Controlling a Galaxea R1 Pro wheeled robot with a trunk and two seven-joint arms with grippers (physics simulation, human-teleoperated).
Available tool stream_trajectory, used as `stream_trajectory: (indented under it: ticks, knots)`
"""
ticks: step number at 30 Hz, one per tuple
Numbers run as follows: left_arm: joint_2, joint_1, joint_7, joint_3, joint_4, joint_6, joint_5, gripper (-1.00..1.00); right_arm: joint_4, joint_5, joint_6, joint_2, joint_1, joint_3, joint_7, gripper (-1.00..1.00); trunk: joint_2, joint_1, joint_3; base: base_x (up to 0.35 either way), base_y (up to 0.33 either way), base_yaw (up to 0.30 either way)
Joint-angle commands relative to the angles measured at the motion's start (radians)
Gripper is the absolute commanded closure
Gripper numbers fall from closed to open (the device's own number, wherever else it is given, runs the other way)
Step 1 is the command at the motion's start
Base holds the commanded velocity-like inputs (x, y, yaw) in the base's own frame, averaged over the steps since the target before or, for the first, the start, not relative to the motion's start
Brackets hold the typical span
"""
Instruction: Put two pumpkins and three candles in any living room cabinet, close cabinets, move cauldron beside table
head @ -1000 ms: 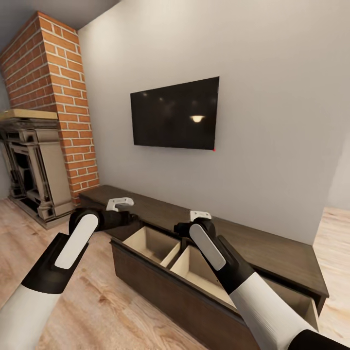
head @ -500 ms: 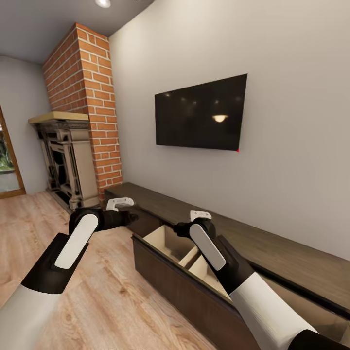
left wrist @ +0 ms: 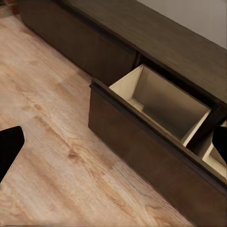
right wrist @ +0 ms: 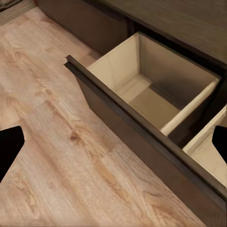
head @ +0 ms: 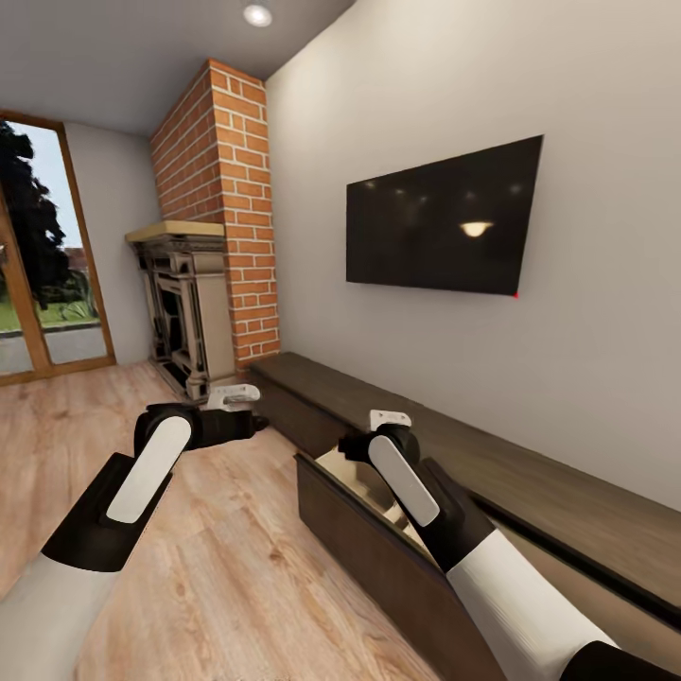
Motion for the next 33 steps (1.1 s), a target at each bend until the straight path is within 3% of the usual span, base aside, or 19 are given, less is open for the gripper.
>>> stream_trajectory:
  ticks: [1,33]
  knots:
    - [0.001,-0.001,0.011,-0.002,-0.001,0.001,0.009,-1.0,-0.001,-0.009,0.001,0.0,-0.001,0.001,-0.01,-1.0,-0.001,0.0,-0.001,0.0,0.0,0.29]
    - [0.001,-0.001,0.011,-0.002,-0.001,0.001,0.009,-1.0,0.0,-0.009,0.001,0.0,-0.001,0.007,-0.009,-1.0,-0.001,0.0,-0.002,0.0,0.0,0.289]
